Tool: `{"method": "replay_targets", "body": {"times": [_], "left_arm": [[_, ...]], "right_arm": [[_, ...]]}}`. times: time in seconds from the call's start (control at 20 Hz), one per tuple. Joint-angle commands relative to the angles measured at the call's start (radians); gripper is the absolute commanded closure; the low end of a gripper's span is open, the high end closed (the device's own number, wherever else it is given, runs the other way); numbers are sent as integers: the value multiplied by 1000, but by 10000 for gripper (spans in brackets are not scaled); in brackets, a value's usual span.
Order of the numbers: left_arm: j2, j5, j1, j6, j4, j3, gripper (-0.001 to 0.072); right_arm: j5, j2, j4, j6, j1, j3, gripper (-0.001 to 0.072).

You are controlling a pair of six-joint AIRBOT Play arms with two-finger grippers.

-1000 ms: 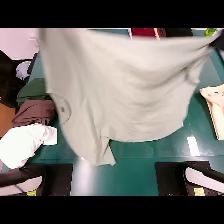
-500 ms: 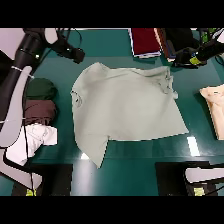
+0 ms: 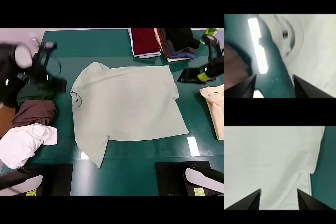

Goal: Fold the shirts.

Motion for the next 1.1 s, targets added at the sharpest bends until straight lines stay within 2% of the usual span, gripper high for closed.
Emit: {"method": "replay_targets", "body": {"times": [0.0,0.2,0.35,0.55,0.7,0.85,1.05], "left_arm": [[225,80,2,-79,-167,-433,166],[301,173,2,-76,-333,-684,167],[299,245,-58,-78,-345,-719,167],[297,342,-203,-159,-339,-735,167],[297,332,-218,-160,-333,-755,168],[297,338,-218,-218,-254,-764,169],[297,430,-218,-237,-282,-790,169]], "right_arm": [[-69,98,36,-3,-3,-177,206],[-69,102,57,-3,0,-242,206],[-66,103,56,-3,-1,-247,206],[-56,103,56,-3,-1,-246,206],[-46,103,56,-3,-1,-246,206],[-33,103,56,-3,-1,-246,206],[-22,103,56,-3,-1,-246,206]]}}
